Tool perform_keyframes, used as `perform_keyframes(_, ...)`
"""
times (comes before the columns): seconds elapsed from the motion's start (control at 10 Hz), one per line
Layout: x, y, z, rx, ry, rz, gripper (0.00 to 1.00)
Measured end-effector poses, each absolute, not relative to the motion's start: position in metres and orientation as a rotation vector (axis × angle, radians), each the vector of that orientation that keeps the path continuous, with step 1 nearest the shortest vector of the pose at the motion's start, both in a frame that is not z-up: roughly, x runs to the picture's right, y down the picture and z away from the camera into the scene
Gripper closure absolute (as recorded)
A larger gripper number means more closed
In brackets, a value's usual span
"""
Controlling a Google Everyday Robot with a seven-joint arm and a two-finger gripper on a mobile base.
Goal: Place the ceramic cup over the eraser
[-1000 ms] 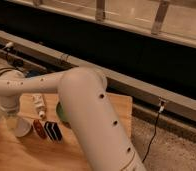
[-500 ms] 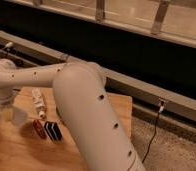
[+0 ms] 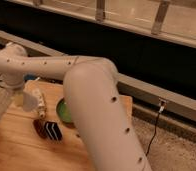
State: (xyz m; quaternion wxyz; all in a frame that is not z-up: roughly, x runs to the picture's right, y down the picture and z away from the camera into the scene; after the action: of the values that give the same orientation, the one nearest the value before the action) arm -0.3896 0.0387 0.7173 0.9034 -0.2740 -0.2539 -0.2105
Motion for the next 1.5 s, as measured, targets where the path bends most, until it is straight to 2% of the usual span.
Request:
perform_keyframes(0.5,-0.292,0.026,0.703,-0.513,-0.500,-0.278,1.00)
perform_keyframes(1.1,-0.252,-0.015,0.645,-0.463,-0.387,-0.261,1.00)
perform_keyframes(1.5,-0.236,-0.015,0.642,-0.464,-0.375,-0.240,1.00)
